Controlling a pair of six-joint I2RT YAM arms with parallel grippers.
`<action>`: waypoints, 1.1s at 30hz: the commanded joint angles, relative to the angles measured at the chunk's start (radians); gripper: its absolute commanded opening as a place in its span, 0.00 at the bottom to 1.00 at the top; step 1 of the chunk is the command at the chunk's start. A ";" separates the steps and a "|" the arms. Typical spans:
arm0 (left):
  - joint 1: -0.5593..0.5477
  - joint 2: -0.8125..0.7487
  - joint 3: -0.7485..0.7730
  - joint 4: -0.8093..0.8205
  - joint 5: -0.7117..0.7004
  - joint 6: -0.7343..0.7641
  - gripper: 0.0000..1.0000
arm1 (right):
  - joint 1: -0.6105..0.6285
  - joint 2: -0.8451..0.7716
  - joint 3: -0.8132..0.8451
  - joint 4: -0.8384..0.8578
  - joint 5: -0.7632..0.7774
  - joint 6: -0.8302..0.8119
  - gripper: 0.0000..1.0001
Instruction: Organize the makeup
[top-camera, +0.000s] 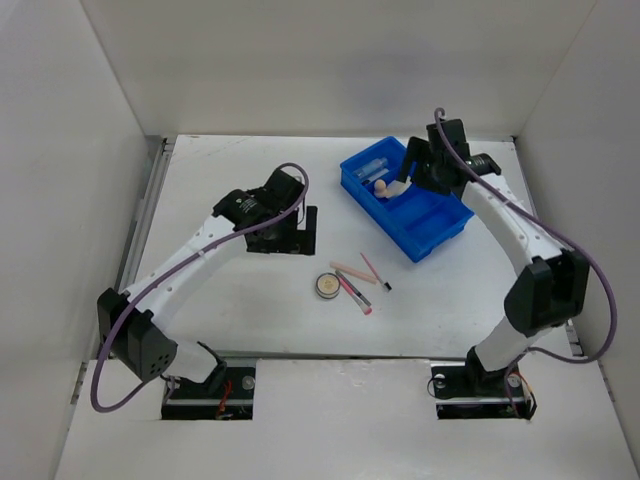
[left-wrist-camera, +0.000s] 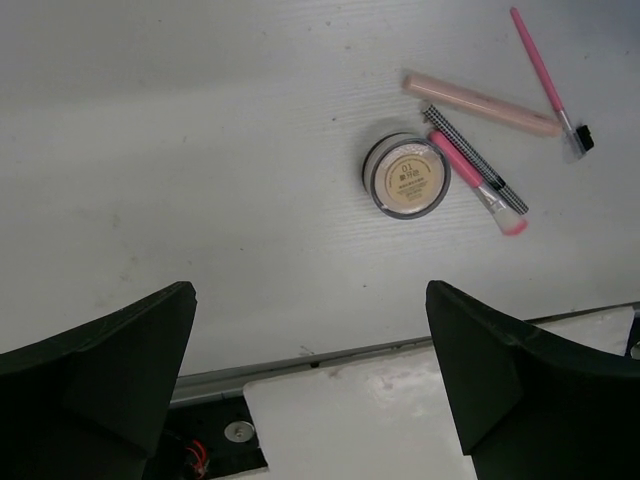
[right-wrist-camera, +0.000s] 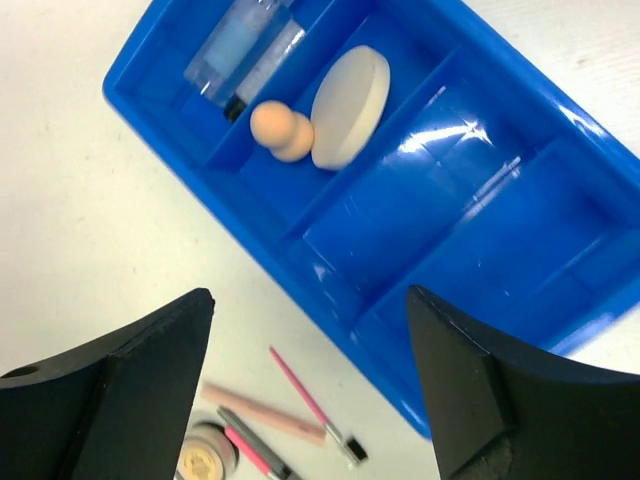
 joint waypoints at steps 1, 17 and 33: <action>-0.025 0.015 0.001 0.031 0.034 0.011 0.97 | 0.020 -0.117 -0.071 0.036 -0.036 -0.017 0.83; -0.200 0.358 0.082 0.111 0.051 -0.073 0.99 | 0.035 -0.446 -0.391 -0.078 -0.067 0.041 0.84; -0.211 0.382 0.064 0.061 -0.019 -0.092 0.99 | 0.087 -0.464 -0.441 -0.072 -0.107 0.050 0.87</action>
